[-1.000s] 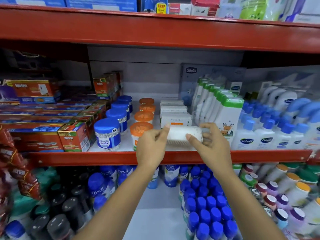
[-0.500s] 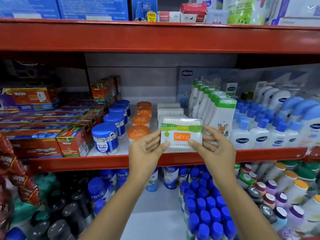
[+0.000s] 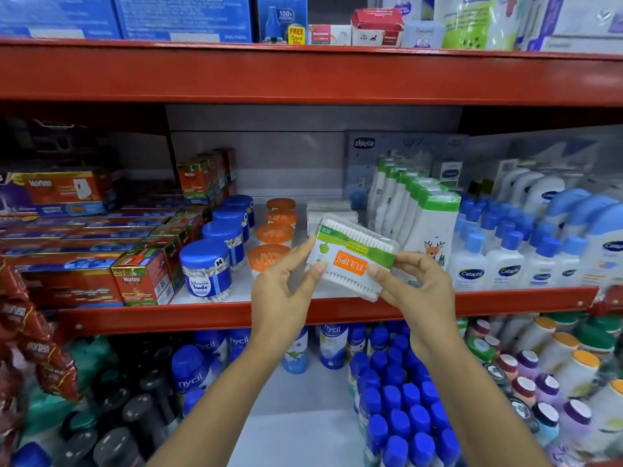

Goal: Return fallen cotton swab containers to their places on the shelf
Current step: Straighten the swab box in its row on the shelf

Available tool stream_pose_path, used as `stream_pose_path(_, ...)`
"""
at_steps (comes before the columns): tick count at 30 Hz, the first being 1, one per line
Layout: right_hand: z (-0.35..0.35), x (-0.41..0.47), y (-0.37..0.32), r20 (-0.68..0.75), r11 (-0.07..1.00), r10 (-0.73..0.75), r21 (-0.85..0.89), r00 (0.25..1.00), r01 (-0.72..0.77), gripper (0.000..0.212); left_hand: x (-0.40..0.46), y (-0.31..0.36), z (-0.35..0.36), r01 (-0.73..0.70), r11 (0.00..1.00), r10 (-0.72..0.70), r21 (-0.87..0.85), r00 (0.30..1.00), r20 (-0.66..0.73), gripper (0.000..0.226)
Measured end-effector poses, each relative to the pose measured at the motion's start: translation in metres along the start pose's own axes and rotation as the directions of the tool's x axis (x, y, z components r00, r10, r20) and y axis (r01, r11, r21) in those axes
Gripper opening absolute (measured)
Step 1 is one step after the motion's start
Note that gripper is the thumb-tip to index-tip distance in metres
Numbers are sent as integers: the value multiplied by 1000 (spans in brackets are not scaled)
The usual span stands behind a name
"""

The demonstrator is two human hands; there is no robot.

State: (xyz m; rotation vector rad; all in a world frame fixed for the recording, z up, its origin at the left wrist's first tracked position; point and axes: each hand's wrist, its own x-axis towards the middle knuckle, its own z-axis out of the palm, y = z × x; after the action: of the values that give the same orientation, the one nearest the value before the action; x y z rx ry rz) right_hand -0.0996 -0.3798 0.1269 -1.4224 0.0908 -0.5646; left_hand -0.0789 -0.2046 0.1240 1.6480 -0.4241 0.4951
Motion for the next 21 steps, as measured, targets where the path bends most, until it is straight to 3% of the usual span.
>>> stream_pose_path(4,0,-1,-4,87,979,110,162,990,-123,48,13,10,-4,-42,996,49,-74,994,95,38)
stream_pose_path(7,-2,1,-10,107,998,21,-69,994,-14,41,28,17,-13,-50,996,65,-79,978,200,35)
stream_pose_path(9,-2,6,-19,201,963,-37,-253,979,89,39,39,23,-18,-45,998,55,-42,962,266,31)
stream_pose_path(12,1,16,-36,391,927,-48,-326,919,187,56,50,33,-22,-114,992,89,46,922,376,27)
stream_pose_path(15,2,27,-52,474,858,-73,-419,877,298,76,59,42,-24,-190,977,125,102,884,451,27)
stream_pose_path(18,4,34,-65,539,753,-144,-484,830,445,62,65,46,-23,-262,956,176,132,871,458,27)
stream_pose_path(21,5,36,-63,452,834,-179,-401,874,378,52,62,43,-20,-176,983,155,45,941,301,29)
